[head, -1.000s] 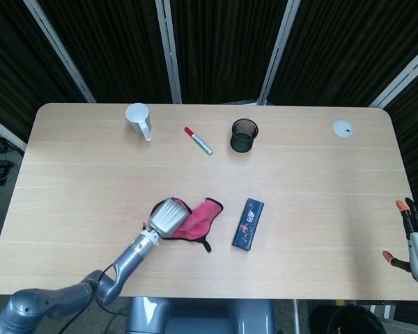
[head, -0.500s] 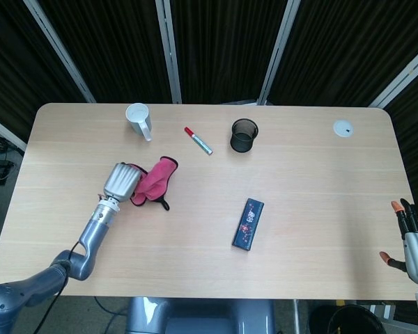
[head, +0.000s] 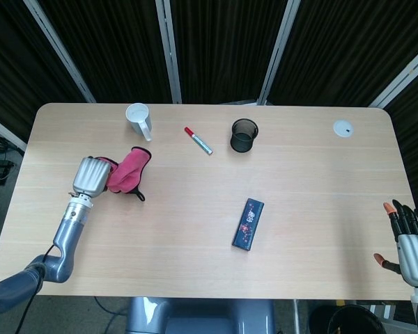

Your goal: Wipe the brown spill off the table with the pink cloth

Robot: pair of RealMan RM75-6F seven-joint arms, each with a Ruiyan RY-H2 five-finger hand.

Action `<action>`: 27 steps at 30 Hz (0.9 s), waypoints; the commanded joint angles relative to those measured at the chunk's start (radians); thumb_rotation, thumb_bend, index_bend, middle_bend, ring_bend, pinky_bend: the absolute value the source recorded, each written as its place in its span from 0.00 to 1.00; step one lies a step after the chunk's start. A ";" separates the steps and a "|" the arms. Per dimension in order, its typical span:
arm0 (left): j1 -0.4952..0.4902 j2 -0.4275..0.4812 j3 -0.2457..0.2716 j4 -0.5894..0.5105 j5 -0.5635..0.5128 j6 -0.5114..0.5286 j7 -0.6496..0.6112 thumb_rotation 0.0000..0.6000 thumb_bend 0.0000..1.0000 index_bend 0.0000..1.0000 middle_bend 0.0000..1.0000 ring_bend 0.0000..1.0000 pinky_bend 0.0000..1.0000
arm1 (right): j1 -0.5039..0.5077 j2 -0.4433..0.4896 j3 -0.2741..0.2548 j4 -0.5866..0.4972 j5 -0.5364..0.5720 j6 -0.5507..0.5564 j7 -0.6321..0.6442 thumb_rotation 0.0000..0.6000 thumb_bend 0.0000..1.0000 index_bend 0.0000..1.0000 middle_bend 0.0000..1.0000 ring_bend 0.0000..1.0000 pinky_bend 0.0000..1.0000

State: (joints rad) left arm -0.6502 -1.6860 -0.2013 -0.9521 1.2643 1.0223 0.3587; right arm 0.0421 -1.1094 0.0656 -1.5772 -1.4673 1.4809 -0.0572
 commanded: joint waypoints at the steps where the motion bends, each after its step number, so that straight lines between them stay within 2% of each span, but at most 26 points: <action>1: 0.013 0.014 0.013 -0.024 -0.020 -0.025 -0.004 1.00 0.08 0.47 0.28 0.29 0.34 | -0.001 0.000 -0.002 -0.006 -0.007 0.006 -0.005 1.00 0.00 0.03 0.00 0.00 0.00; 2: 0.017 0.023 0.015 -0.039 -0.030 -0.039 -0.010 1.00 0.04 0.36 0.16 0.17 0.25 | -0.001 0.001 -0.003 -0.007 -0.008 0.006 -0.006 1.00 0.00 0.03 0.00 0.00 0.00; 4: 0.022 0.039 0.017 -0.065 -0.036 -0.039 -0.009 1.00 0.00 0.22 0.02 0.03 0.13 | -0.001 0.001 -0.004 -0.008 -0.007 0.003 -0.008 1.00 0.00 0.03 0.00 0.00 0.00; 8: 0.033 0.061 0.025 -0.081 -0.021 0.013 0.046 1.00 0.00 0.11 0.00 0.00 0.01 | 0.000 0.002 -0.004 -0.009 -0.007 0.002 -0.008 1.00 0.00 0.03 0.00 0.00 0.00; 14: 0.085 0.150 -0.001 -0.226 -0.033 0.107 0.015 1.00 0.00 0.06 0.00 0.00 0.00 | 0.002 0.001 -0.005 -0.003 -0.004 -0.006 -0.001 1.00 0.00 0.03 0.00 0.00 0.00; 17: 0.166 0.241 0.007 -0.386 -0.020 0.219 -0.011 1.00 0.00 0.06 0.00 0.00 0.00 | 0.005 0.000 -0.006 0.002 -0.004 -0.011 0.000 1.00 0.00 0.03 0.00 0.00 0.00; 20: 0.248 0.301 0.045 -0.501 0.025 0.337 -0.019 1.00 0.00 0.05 0.00 0.00 0.00 | 0.007 -0.003 -0.008 0.006 -0.011 -0.011 -0.003 1.00 0.00 0.02 0.00 0.00 0.00; 23: 0.321 0.323 0.094 -0.565 0.072 0.426 -0.059 1.00 0.00 0.02 0.00 0.00 0.00 | 0.009 -0.003 -0.013 0.008 -0.020 -0.014 0.001 1.00 0.00 0.02 0.00 0.00 0.00; 27: 0.416 0.333 0.176 -0.579 0.164 0.543 -0.092 1.00 0.00 0.00 0.00 0.00 0.00 | 0.009 -0.006 -0.016 0.014 -0.035 -0.006 0.011 1.00 0.00 0.00 0.00 0.00 0.00</action>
State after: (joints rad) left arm -0.2971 -1.3797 -0.0836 -1.5001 1.3655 1.4932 0.3020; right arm 0.0509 -1.1136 0.0499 -1.5657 -1.4995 1.4717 -0.0485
